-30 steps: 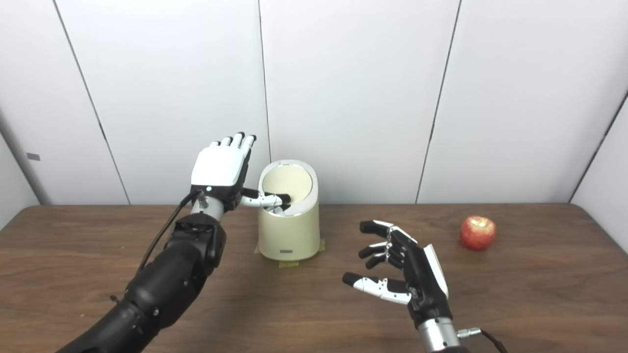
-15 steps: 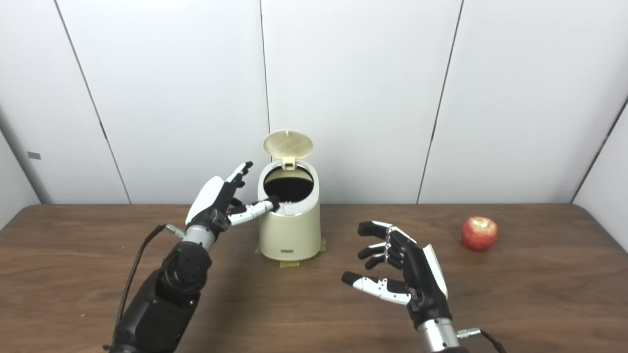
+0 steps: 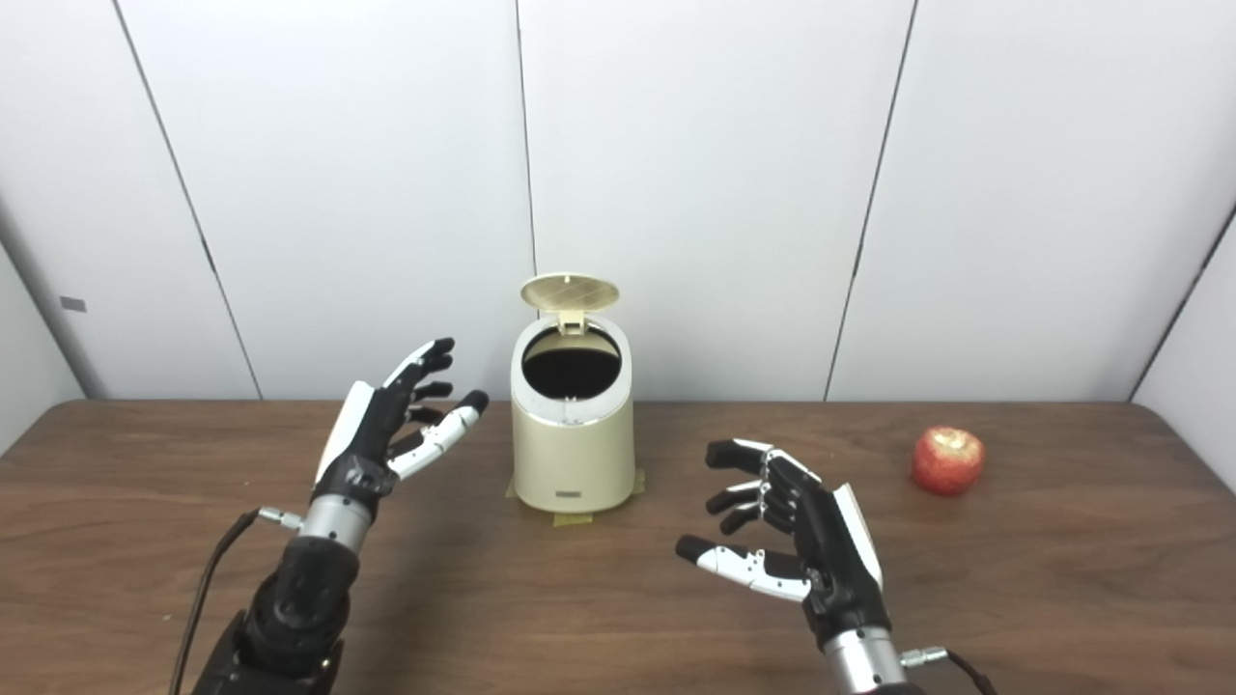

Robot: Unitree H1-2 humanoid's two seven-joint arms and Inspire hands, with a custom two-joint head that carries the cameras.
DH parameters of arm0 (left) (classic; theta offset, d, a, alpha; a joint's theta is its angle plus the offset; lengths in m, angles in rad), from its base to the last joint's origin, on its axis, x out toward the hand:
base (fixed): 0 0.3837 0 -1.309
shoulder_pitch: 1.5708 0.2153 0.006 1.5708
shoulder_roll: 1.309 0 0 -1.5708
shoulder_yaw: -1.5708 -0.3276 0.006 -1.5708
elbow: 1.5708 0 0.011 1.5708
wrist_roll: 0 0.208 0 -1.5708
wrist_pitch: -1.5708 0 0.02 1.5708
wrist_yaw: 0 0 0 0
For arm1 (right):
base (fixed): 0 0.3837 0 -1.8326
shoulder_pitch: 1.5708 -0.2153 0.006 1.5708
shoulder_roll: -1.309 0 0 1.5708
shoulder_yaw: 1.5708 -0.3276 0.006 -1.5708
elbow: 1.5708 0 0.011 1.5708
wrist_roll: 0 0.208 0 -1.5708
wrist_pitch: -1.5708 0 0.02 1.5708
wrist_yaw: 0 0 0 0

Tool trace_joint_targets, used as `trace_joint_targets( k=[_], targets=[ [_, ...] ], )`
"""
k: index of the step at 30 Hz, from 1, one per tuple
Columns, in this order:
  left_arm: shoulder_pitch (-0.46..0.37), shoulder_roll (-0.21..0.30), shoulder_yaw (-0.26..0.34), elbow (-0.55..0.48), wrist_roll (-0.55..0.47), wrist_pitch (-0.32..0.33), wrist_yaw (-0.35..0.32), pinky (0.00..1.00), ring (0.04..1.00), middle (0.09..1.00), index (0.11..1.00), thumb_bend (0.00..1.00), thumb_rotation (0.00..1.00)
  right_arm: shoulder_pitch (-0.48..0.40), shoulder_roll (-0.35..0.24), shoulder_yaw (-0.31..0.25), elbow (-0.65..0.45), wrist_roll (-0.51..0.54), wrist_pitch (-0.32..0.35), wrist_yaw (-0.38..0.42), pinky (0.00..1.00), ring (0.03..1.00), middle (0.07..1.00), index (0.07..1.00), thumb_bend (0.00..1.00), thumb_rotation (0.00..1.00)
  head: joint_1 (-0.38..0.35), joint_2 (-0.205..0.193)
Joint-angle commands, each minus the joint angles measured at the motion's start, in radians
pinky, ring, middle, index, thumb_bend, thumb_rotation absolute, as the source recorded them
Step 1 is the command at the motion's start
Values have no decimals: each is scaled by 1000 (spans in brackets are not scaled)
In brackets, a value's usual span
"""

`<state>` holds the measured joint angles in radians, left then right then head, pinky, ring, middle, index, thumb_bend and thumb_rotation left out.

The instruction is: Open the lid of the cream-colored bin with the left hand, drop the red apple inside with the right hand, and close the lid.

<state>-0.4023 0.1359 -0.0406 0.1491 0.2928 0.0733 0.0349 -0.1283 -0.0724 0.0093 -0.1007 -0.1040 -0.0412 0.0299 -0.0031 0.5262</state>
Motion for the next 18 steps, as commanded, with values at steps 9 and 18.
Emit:
trace_joint_targets(
  k=[9, 18],
  targets=[
    [108, -16, 56, -133, -222, -114, -55, 569, 712, 771, 821, 638, 366, -38, -1, -20, -12, 34, -41, -7, 457, 570, 749, 725, 647, 140, -8, -9],
    [179, -54, 53, -84, -237, -234, -30, 579, 733, 794, 827, 663, 320, -80, -67, -99, 42, 80, -39, -7, 500, 610, 769, 788, 758, 182, -81, -48]
  ],
)
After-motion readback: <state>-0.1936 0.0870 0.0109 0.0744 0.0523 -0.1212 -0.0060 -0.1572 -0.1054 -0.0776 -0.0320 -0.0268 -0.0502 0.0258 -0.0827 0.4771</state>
